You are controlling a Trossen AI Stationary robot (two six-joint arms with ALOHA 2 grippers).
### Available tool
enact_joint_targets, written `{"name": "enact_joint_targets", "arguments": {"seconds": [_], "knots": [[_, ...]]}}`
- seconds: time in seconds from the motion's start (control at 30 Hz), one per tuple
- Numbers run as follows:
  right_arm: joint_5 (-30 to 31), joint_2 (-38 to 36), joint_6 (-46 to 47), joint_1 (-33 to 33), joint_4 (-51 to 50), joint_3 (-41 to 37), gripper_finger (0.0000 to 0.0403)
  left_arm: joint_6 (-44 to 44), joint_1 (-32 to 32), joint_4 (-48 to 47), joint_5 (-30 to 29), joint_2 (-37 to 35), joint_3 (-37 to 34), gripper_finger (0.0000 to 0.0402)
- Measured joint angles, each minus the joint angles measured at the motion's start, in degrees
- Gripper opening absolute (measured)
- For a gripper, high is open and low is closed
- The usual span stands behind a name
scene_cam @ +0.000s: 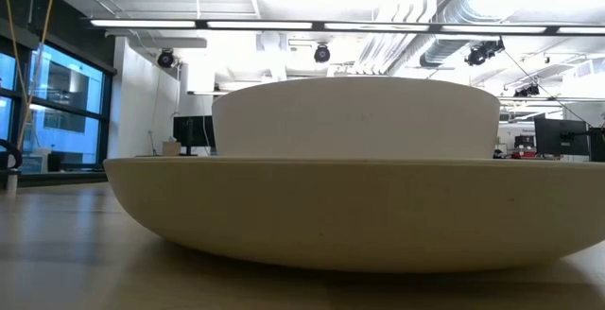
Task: Set table place
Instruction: Put the red fork to the right of the yellow plate
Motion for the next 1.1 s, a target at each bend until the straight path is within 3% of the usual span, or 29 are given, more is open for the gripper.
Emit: {"name": "enact_joint_targets", "arguments": {"seconds": [0.3, 0.7, 0.9, 1.1], "knots": [[-1.04, -0.01, -2.43, -0.37, 3.04, 0.00, 0.0044, 0.35, 0.00, -1.36, 0.46, 0.00, 0.00, 0.0115], [-15.55, 0.28, -2.96, -4.40, 1.32, 0.00, 0.0044, -1.17, -0.02, -4.03, 3.70, 0.00, 0.00, 0.0115], [-24.66, 2.99, -8.87, -7.54, 3.04, 0.00, 0.0044, -1.76, -0.02, -4.69, 5.18, 0.02, 0.00, 0.0115], [-28.37, 6.26, -15.00, -9.90, 5.60, 0.00, 0.0044, -2.14, -0.02, -4.68, 5.24, 0.02, 0.00, 0.0115]]}}
